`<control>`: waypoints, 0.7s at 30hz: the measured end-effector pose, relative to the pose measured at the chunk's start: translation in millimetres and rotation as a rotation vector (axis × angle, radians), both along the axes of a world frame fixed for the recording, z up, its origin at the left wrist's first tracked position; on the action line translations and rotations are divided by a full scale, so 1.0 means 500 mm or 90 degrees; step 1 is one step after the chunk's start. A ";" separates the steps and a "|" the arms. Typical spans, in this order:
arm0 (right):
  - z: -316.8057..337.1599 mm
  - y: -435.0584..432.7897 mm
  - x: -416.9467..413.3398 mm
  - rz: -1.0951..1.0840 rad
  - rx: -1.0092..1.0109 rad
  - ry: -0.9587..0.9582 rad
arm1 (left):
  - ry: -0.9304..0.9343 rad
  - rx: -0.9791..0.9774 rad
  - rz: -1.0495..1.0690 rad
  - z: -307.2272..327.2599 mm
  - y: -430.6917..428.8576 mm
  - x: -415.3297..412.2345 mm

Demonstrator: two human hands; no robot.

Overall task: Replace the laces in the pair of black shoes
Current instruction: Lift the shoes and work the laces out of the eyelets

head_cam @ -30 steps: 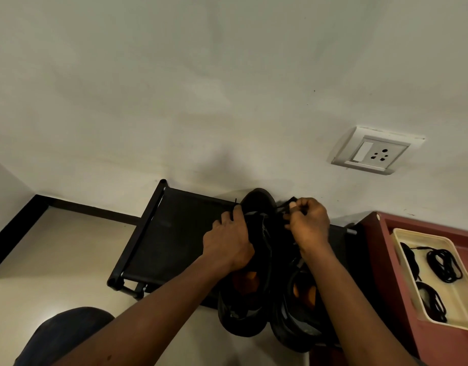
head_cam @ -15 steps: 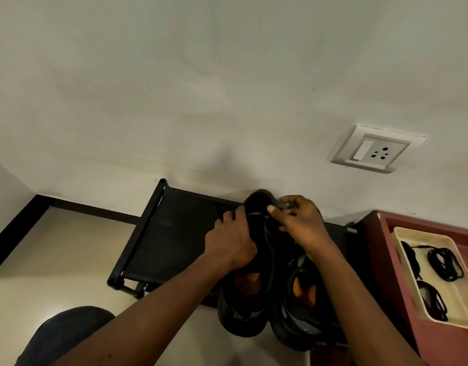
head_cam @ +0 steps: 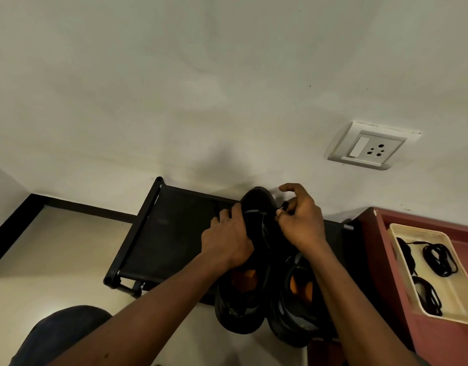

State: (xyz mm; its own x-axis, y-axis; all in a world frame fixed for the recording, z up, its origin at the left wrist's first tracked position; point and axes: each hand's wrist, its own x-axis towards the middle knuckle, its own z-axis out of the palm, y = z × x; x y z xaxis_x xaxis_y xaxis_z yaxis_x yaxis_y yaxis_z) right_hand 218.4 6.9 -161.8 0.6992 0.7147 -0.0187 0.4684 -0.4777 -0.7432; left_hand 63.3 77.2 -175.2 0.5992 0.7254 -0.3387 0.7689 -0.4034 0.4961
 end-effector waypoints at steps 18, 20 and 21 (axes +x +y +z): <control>0.004 -0.003 0.029 -0.055 0.041 0.209 | -0.005 -0.029 -0.003 0.000 0.006 -0.002; -0.007 0.001 0.012 0.000 -0.011 0.140 | -0.006 -0.034 -0.004 -0.002 0.005 -0.001; -0.011 0.002 0.005 0.018 -0.024 0.108 | -0.006 -0.035 -0.006 -0.002 0.005 -0.001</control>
State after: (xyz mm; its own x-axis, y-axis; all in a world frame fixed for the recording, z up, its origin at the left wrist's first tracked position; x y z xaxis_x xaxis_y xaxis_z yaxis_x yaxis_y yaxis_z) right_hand 221.0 7.8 -167.4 0.6632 0.7309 -0.1613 0.3520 -0.4947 -0.7946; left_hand 63.0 79.8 -176.4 0.6090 0.7004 -0.3723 0.7605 -0.3823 0.5248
